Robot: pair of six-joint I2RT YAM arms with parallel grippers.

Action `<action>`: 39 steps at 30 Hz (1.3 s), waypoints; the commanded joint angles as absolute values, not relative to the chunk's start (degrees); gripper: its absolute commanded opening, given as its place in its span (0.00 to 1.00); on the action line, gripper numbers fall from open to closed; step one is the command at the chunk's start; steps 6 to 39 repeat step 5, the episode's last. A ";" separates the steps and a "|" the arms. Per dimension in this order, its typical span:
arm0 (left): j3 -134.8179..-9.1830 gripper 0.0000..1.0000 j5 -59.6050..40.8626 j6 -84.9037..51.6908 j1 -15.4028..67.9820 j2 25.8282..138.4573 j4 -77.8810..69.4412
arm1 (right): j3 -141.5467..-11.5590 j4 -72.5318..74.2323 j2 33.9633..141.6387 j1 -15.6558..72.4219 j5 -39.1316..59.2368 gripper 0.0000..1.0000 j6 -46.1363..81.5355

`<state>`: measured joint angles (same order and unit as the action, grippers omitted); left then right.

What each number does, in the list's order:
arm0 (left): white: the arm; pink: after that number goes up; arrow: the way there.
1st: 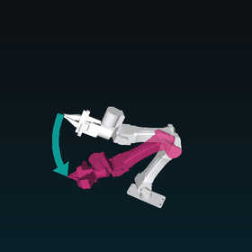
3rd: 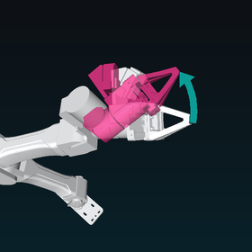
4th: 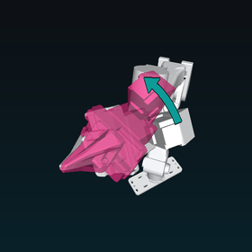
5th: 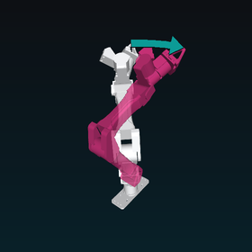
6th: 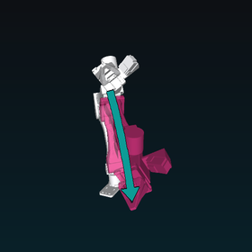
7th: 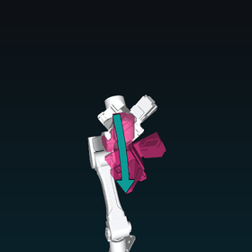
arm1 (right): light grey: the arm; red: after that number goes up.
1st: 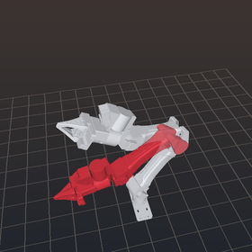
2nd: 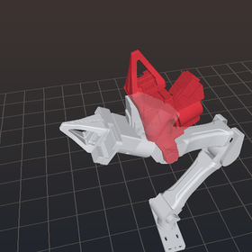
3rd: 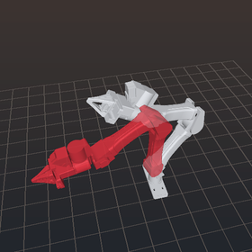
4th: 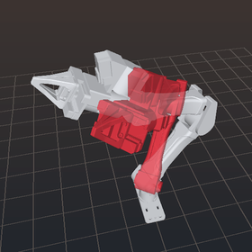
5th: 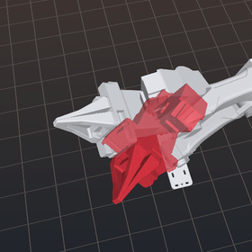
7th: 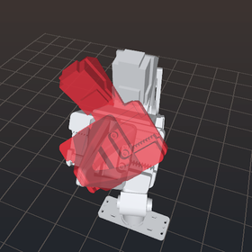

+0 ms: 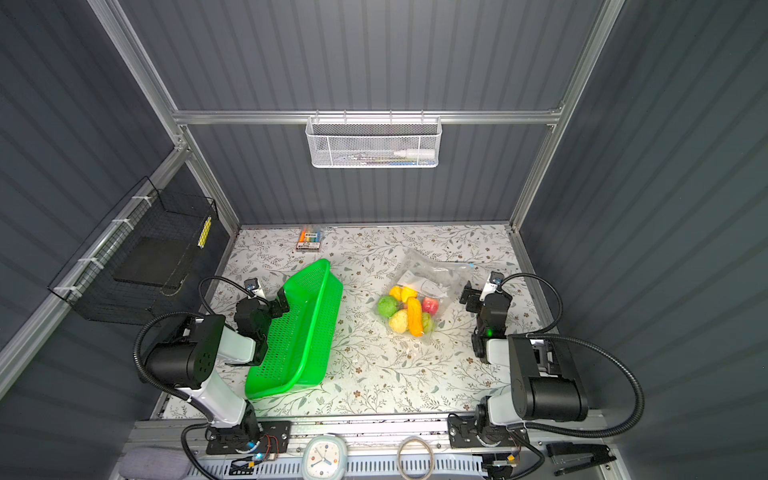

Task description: Place the food in the zip-top bag and seal the zipper

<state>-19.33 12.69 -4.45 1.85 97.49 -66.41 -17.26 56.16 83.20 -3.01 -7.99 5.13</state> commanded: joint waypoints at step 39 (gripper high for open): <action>-21.10 1.00 15.41 -3.55 2.11 97.73 -62.67 | -17.33 57.79 83.32 -2.69 -9.09 0.99 5.28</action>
